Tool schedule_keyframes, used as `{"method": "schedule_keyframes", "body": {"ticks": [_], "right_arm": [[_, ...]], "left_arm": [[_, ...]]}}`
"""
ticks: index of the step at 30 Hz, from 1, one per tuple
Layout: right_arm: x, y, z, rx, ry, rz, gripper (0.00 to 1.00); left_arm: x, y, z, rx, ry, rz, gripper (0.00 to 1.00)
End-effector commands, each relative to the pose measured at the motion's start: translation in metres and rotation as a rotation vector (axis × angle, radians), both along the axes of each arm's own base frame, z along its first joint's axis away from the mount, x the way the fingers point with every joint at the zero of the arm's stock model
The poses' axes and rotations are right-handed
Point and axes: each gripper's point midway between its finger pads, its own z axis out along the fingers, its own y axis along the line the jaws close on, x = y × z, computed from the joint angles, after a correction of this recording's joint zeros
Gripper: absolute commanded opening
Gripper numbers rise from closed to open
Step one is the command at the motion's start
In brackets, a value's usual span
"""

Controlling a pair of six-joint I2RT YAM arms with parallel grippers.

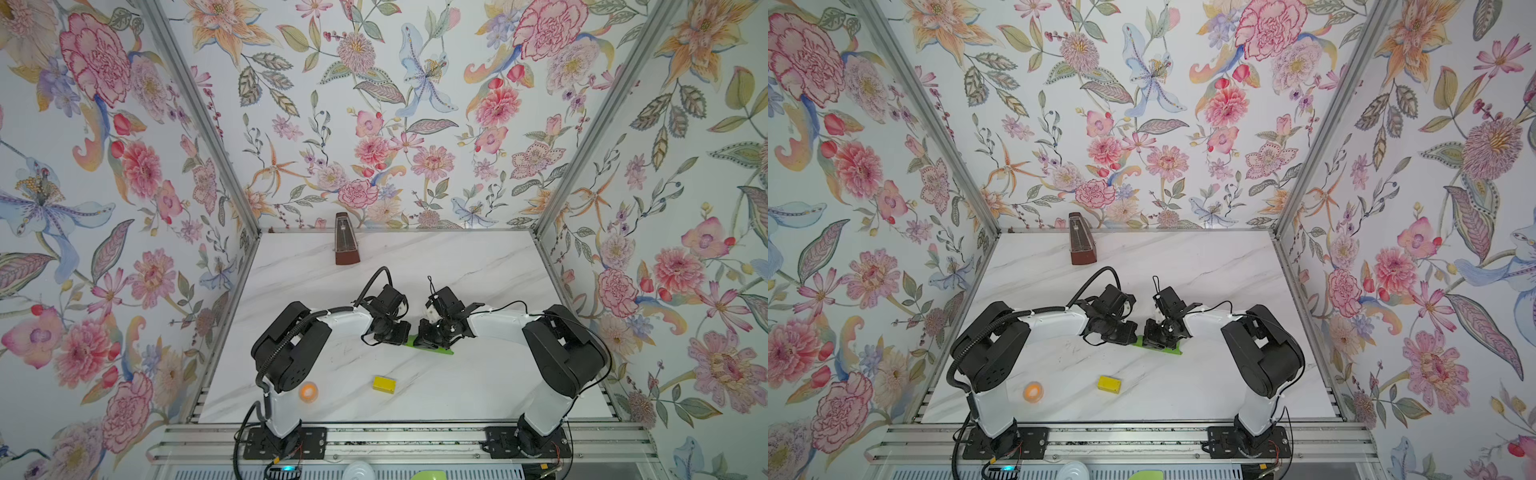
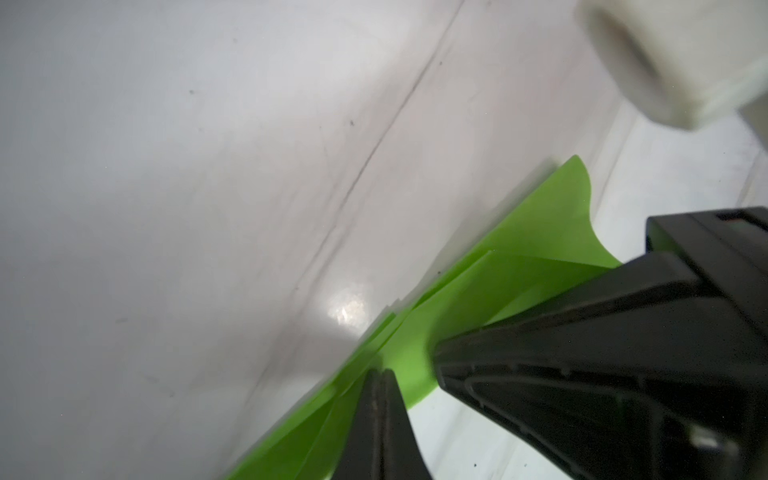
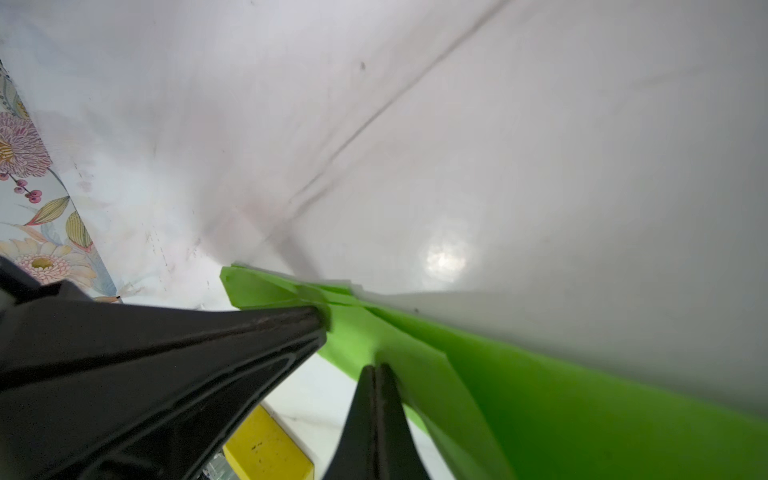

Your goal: Fold a paper plane with a square sheet of paper (fold left side to right side)

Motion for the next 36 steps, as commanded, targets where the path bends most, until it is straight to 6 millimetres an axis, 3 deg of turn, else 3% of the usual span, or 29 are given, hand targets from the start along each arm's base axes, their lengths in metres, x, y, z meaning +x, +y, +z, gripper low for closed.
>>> {"method": "schedule_keyframes", "body": {"ticks": [1, 7, 17, 25, 30, 33, 36], "right_arm": [[-0.036, -0.054, -0.038, -0.242, 0.110, -0.024, 0.00], [-0.050, -0.091, -0.042, -0.301, 0.132, -0.080, 0.00], [-0.082, -0.157, -0.052, -0.371, 0.191, -0.210, 0.00], [-0.079, -0.165, -0.043, -0.360, 0.185, -0.274, 0.00], [-0.061, -0.165, -0.022, -0.343, 0.120, -0.302, 0.00], [-0.036, -0.150, 0.010, -0.256, 0.018, -0.291, 0.00], [-0.012, -0.133, 0.045, -0.173, -0.086, -0.258, 0.08]], "left_arm": [[-0.026, 0.036, -0.043, 0.138, 0.116, 0.036, 0.04], [-0.039, 0.047, -0.057, 0.151, 0.158, 0.049, 0.04], [-0.040, 0.052, -0.059, 0.154, 0.162, 0.060, 0.04], [-0.038, 0.051, -0.054, 0.146, 0.153, 0.065, 0.04], [-0.032, 0.040, -0.042, 0.093, 0.130, 0.071, 0.04], [-0.022, 0.025, -0.018, 0.030, 0.069, 0.062, 0.05], [-0.006, 0.008, 0.022, -0.072, -0.029, 0.051, 0.10]]}}
